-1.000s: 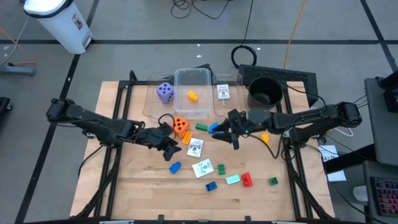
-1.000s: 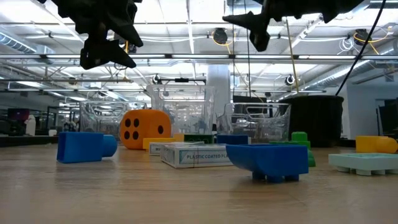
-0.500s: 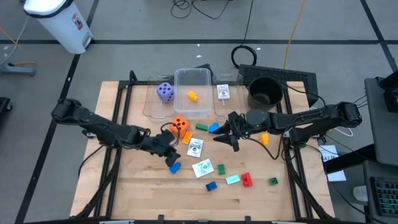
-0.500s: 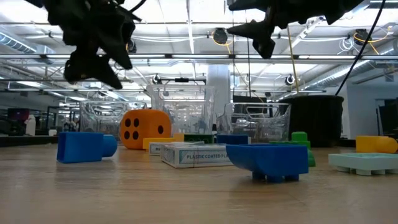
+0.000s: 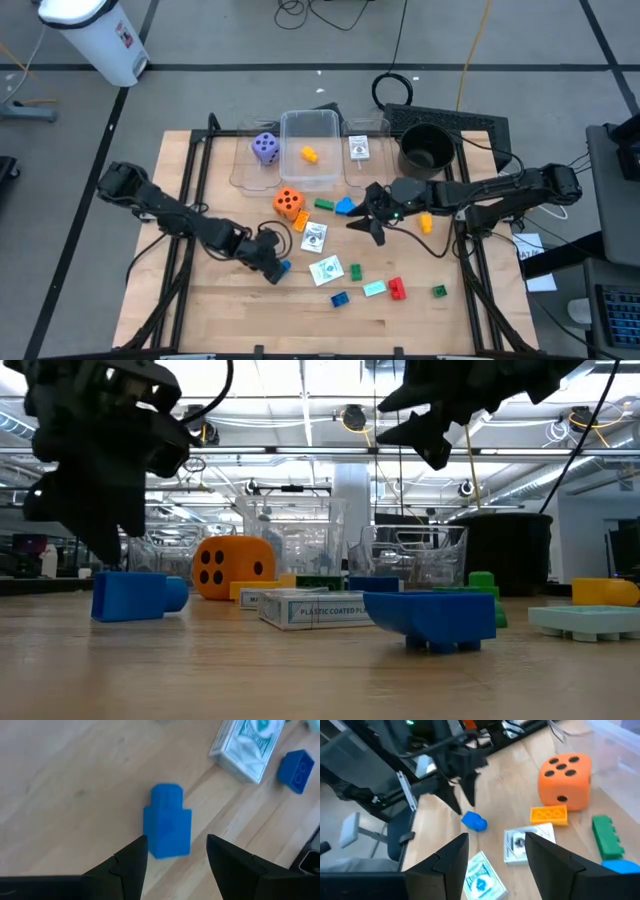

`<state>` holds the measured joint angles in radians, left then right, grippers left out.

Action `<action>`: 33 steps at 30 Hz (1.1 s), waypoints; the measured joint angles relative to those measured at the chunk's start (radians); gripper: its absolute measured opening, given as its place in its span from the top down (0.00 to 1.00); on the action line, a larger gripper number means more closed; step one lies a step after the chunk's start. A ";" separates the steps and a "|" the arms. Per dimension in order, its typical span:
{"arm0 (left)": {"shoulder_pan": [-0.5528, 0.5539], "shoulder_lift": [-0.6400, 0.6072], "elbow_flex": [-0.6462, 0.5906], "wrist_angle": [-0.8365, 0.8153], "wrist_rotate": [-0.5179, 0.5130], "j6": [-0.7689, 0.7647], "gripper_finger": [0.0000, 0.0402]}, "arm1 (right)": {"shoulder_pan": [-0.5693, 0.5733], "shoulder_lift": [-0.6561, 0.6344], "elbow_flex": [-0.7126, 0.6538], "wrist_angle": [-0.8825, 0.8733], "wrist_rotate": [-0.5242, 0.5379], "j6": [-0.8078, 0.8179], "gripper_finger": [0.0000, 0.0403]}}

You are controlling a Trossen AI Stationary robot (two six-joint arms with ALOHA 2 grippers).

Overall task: Pick & Place Toys
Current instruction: Put the blue one stud game piece into the middle transparent bin

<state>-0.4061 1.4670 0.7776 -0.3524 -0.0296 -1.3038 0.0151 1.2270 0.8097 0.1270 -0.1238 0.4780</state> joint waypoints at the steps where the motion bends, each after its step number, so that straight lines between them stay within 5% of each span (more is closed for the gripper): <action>1: -0.008 0.000 0.000 -0.007 -0.006 -0.011 0.48 | -0.003 0.000 0.000 -0.009 0.000 0.003 0.54; 24: 0.039 -0.001 0.000 -0.089 -0.064 0.140 0.48 | -0.022 0.000 0.000 -0.027 0.001 0.038 0.54; 33: 0.131 -0.001 0.000 -0.060 0.121 0.246 0.48 | -0.022 0.000 0.000 -0.027 0.000 0.037 0.54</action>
<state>-0.2755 1.4658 0.7776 -0.4127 0.0913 -1.0581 -0.0071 1.2270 0.8097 0.0998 -0.1234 0.5148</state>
